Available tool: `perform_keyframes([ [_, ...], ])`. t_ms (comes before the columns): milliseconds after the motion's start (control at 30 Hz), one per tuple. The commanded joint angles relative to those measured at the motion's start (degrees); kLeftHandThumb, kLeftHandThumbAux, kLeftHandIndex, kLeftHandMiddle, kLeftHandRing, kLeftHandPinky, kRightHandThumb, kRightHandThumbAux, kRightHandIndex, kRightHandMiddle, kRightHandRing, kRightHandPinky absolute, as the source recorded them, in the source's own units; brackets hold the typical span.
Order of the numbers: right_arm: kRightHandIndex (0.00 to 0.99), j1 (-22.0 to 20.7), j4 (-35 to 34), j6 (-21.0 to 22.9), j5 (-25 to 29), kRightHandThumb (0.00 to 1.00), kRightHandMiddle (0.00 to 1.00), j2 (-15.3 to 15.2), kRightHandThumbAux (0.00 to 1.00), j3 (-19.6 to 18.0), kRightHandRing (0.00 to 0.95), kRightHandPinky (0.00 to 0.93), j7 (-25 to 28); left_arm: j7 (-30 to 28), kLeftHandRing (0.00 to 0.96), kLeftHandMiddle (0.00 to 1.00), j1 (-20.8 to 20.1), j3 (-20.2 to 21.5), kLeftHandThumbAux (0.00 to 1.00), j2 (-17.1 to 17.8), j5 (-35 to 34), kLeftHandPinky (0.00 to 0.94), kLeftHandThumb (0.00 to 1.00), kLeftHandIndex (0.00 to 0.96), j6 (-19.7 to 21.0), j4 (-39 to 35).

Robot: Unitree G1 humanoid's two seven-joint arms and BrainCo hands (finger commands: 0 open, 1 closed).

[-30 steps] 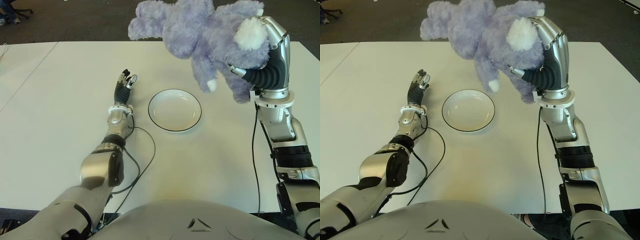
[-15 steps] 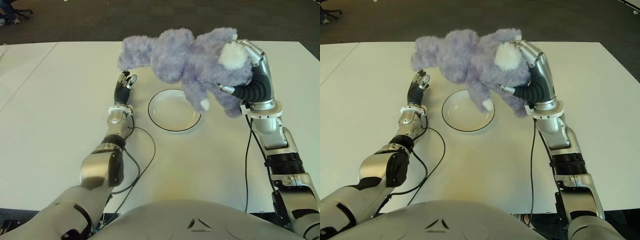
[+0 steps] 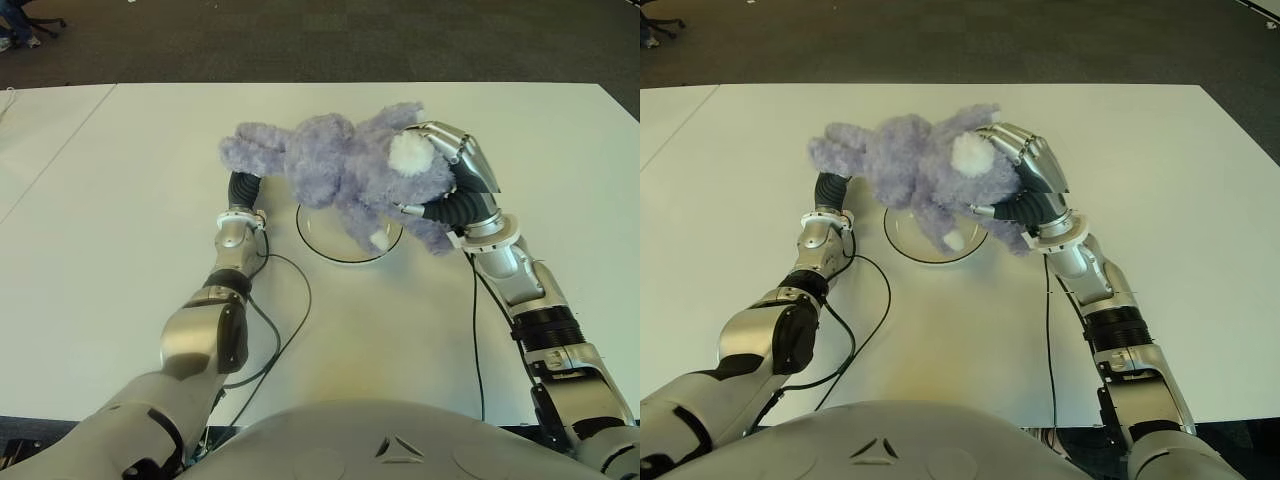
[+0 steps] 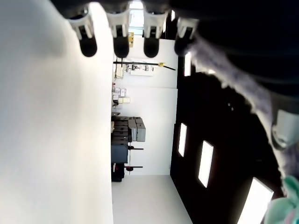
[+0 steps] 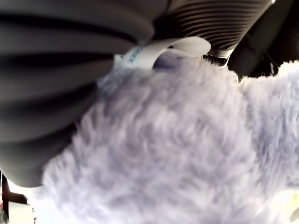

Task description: Put the doll into the plate.

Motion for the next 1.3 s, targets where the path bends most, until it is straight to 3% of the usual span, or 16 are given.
perform_keyframes([
  [33,0.438,-1.73,10.33,-1.89,-4.4,0.702,0.874,1.07,0.714,2.6,0.88,0.876,-1.58,0.23,0.05,0.064,11.22,0.84,0.442,-3.58,-0.97,0.036,0.0,0.023,6.53,7.28],
  [200,0.438,-2.59,15.59,-0.8,-6.12,0.704,0.889,1.67,0.713,3.47,0.89,0.889,-3.28,0.45,0.05,0.065,11.13,0.8,0.442,-3.71,-1.08,0.042,0.0,0.023,6.7,7.27],
  [467,0.438,-0.73,16.93,2.46,-7.81,0.705,0.916,2.35,0.711,4.81,0.898,0.9,-3.58,1.16,0.056,0.075,11.18,0.32,0.446,-3.91,-0.66,0.041,0.0,0.032,6.18,7.23],
  [767,0.439,-0.97,23.56,3.8,-13.24,0.706,0.883,2.13,0.712,8.73,0.883,0.877,-8.94,2.64,0.054,0.07,10.97,-0.86,0.459,-4.14,0.32,0.039,0.0,0.03,7.13,7.28],
  [1300,0.439,-0.35,28.49,2.16,-10.87,0.706,0.879,2.27,0.712,13.15,0.881,0.882,-6.76,3.07,0.053,0.073,10.92,-1.46,0.475,-3.8,1.07,0.031,0.0,0.038,7.76,7.37],
])
